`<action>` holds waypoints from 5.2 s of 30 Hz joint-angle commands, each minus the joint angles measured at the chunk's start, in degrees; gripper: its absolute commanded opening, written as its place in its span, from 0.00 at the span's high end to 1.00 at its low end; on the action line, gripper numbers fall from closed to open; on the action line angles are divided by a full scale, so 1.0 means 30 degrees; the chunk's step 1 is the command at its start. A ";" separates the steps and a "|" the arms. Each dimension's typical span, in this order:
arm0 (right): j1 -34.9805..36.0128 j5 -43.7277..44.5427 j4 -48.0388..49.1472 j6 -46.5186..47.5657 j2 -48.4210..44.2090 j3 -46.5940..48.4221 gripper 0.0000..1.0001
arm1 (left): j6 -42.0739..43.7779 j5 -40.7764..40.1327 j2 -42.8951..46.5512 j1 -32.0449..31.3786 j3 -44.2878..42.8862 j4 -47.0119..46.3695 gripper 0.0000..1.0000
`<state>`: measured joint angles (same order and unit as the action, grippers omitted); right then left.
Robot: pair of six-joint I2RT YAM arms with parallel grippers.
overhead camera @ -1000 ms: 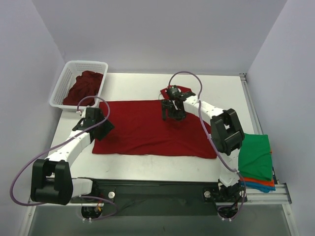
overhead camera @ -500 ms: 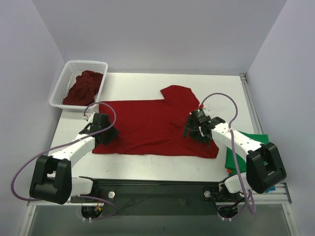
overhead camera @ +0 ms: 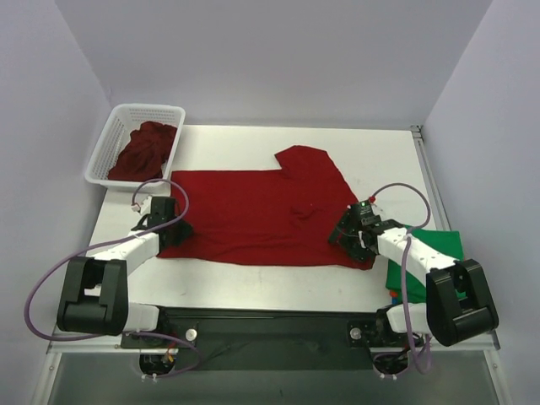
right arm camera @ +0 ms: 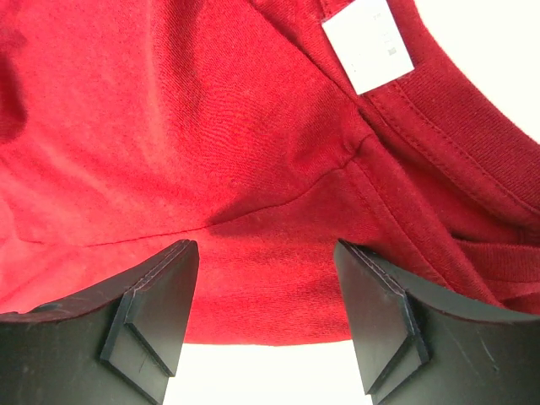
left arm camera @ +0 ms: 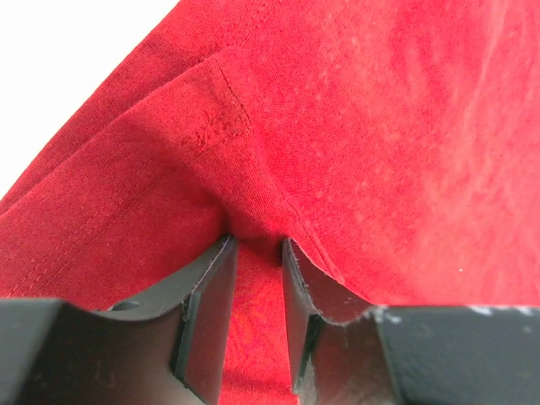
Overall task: Fold and stack the t-shirts
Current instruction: Fold the flattened tshirt in 1/3 of the way, then grap the side of the flattened tshirt furthest away from the robot with both arms
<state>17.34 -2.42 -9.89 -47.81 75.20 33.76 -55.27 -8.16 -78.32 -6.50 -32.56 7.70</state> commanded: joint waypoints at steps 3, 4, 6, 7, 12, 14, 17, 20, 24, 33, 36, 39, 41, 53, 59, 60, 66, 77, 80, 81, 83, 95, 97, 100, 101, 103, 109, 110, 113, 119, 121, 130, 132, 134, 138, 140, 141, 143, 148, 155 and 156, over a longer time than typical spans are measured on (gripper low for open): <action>-0.0829 0.0249 -0.0922 -0.0234 -0.0803 -0.2283 0.32 | -0.0005 -0.1175 0.0496 0.0615 0.1680 0.1822 0.56; -0.1062 0.0016 -0.1009 -0.0322 -0.1098 -0.2520 0.32 | -0.0035 -0.1262 0.0851 0.0615 0.1856 0.2000 0.55; -0.1269 -0.0219 -0.1155 -0.0410 -0.2032 -0.3163 0.32 | -0.0210 -0.1468 0.2135 0.0614 0.2353 0.2700 0.52; -0.1385 -0.0220 -0.1533 -0.0526 -0.2387 -0.3312 0.32 | -0.0211 -0.1468 0.2607 0.0615 0.2472 0.2879 0.52; -0.1796 -0.0835 -0.2414 -0.1023 -0.4523 -0.4220 0.32 | -0.0532 -0.1937 0.5710 0.0585 0.2619 0.5569 0.47; -0.1855 -0.1126 -0.3580 -0.1550 -0.5780 -0.4745 0.32 | -0.0737 -0.2054 0.7026 0.0585 0.2678 0.6827 0.45; -0.1855 -0.1566 -0.4113 -0.2020 -0.6957 -0.5186 0.32 | -0.0738 -0.1967 0.7795 0.0585 0.2766 0.7303 0.44; -0.1797 -0.1861 -0.5367 -0.2284 -0.8802 -0.5656 0.32 | -0.0593 -0.1791 0.8266 0.0614 0.2300 0.7801 0.43; -0.1592 -0.1744 -0.6808 -0.2023 -1.1118 -0.4753 0.32 | 0.0168 -0.1995 0.8296 0.0585 0.0105 0.8126 0.40; -0.1592 -0.3027 -0.2305 0.1637 -0.5884 0.3445 0.34 | 0.1400 -0.5296 0.1010 -0.1052 -0.8678 0.6921 0.37; -0.1679 -0.3324 -0.1364 0.2839 -0.2720 0.6465 0.34 | 0.2044 -0.6442 -0.2536 -0.1405 -1.2020 0.7507 0.38; -0.1767 -0.4231 -0.0747 0.3455 -0.0082 0.8688 0.35 | 0.2658 -0.7617 -0.6572 -0.1553 -1.5186 0.8679 0.39; -0.1884 -0.4497 -0.0484 0.3806 0.1530 0.9632 0.35 | 0.2951 -0.8088 -0.8015 -0.1612 -1.6738 0.9470 0.41; -0.2383 -0.5816 0.0162 0.4745 0.4991 1.1570 0.36 | 0.3627 -0.8530 -1.4906 -0.1348 -2.3014 1.1728 0.45; -0.2646 -0.6196 0.0454 0.4863 0.5461 1.1394 0.36 | 0.3070 -0.7653 -1.5873 -0.0939 -2.2576 1.1348 0.45; -0.2704 -0.6255 0.0455 0.4863 0.5490 1.1365 0.36 | 0.3041 -0.7447 -1.6193 -0.0735 -2.2605 1.1319 0.46; -0.2851 -0.6519 0.0718 0.4980 0.5753 1.1218 0.36 | 0.3128 -0.6304 -1.7132 -0.0294 -2.3102 1.1143 0.51; -0.3231 -0.6519 0.0982 0.5068 0.6866 1.1451 0.36 | 0.3919 -0.5248 -1.7280 -0.0001 -2.3483 1.0586 0.84; -0.3495 -0.6548 0.0983 0.5068 0.7248 1.1831 0.36 | 0.4037 -0.5277 -1.7223 0.0029 -2.3601 1.0528 0.98; -0.3612 -0.6548 0.0982 0.5068 0.7538 1.1949 0.36 | 0.4124 -0.5277 -1.7048 0.0000 -2.3543 1.0383 1.00; -0.3671 -0.6548 0.0953 0.5156 0.7920 1.2330 0.36 | 0.4125 -0.5248 -1.6784 0.0000 -2.3281 1.0236 1.00; -0.5078 -0.4119 -0.0599 0.5479 1.4334 1.8889 0.44 | 0.4828 -0.5043 -1.4761 -0.0293 -2.2136 0.8829 1.00; -0.5078 -0.4117 -0.0659 0.5274 1.5506 2.0320 0.45 | 0.4886 -0.5071 -1.4761 -0.0352 -2.2223 0.8799 1.00; -0.5078 -0.4116 -0.0717 0.4778 1.7059 2.1761 0.46 | 0.4916 -0.4897 -1.4820 -0.0411 -2.2312 0.8916 1.00; -0.5078 -0.4204 -0.0717 0.4543 1.7498 2.2780 0.46 | 0.4887 -0.4925 -1.4820 -0.0440 -2.2254 0.8916 1.00; -0.5049 -0.4438 -0.0688 0.4046 1.8554 2.3636 0.47 | 0.4916 -0.4838 -1.4732 -0.0469 -2.2108 0.8741 1.00; -0.4727 -0.4322 -0.0922 0.3457 2.0430 2.5894 0.48 | 0.5004 -0.4721 -1.4790 -0.0469 -2.2048 0.8682 1.00; -0.4697 -0.4351 -0.0922 0.3254 2.0519 2.5954 0.48 | 0.5033 -0.4720 -1.4790 -0.0469 -2.2077 0.8624 1.00; -0.4463 -0.4468 -0.0922 0.3048 2.0987 2.6276 0.50 | 0.5062 -0.4662 -1.4907 -0.0469 -2.2165 0.8594 1.00; -0.4170 -0.4411 -0.1127 0.2959 2.0844 2.5751 0.59 | 0.5121 -0.4457 -1.4966 -0.0411 -2.2166 0.8624 1.00; -0.4083 -0.4322 -0.1098 0.3075 2.0754 2.5516 0.61 | 0.5063 -0.4369 -1.4995 -0.0381 -2.2166 0.8595 1.00; -0.4140 -0.4264 -0.1156 0.3192 2.0579 2.5310 1.00 | 0.5062 -0.4222 -1.4849 -0.0381 -2.2107 0.8535 1.00; -0.4315 -0.4205 -0.1185 0.3222 2.0257 2.5310 1.00 | 0.5062 -0.4222 -1.4820 -0.0381 -2.2195 0.8564 1.00; -0.4520 -0.4175 -0.1185 0.3310 1.9732 2.5252 1.00 | 0.5091 -0.4251 -1.4762 -0.0352 -2.2312 0.8565 1.00; -0.5106 -0.4263 -0.1215 0.3486 1.8822 2.5338 1.00 | 0.5091 -0.4310 -1.4644 -0.0235 -2.2633 0.8594 1.00; -0.5516 -0.4554 -0.1215 0.3486 1.8499 2.5513 1.00 | 0.5091 -0.4281 -1.4702 -0.0206 -2.2868 0.8653 1.00; -0.5662 -0.4759 -0.1273 0.3457 1.8469 2.5776 1.00 | 0.5121 -0.4252 -1.4731 -0.0206 -2.3130 0.8653 1.00; -0.5723 -0.4937 -0.1361 0.3457 1.8265 2.5954 1.00 | 0.5209 -0.4251 -1.4907 -0.0206 -2.3482 0.8827 1.00; -0.5752 -0.4995 -0.1390 0.3662 1.7679 2.6187 1.00 | 0.5384 -0.4076 -1.5171 -0.0176 -2.4244 0.8828 1.00; -0.6367 -0.5289 -0.1361 0.3808 1.6684 2.5782 1.00 | 0.5883 -0.3608 -1.5581 -0.0176 -2.5328 0.8770 1.00; -0.6396 -0.5260 -0.1361 0.3895 1.6479 2.5547 1.00 | 0.5941 -0.3549 -1.5581 -0.0147 -2.5359 0.8712 1.00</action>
<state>-0.91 -17.67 -13.34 -37.36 130.61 110.65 -39.07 -19.31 -125.60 -7.51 -105.51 35.75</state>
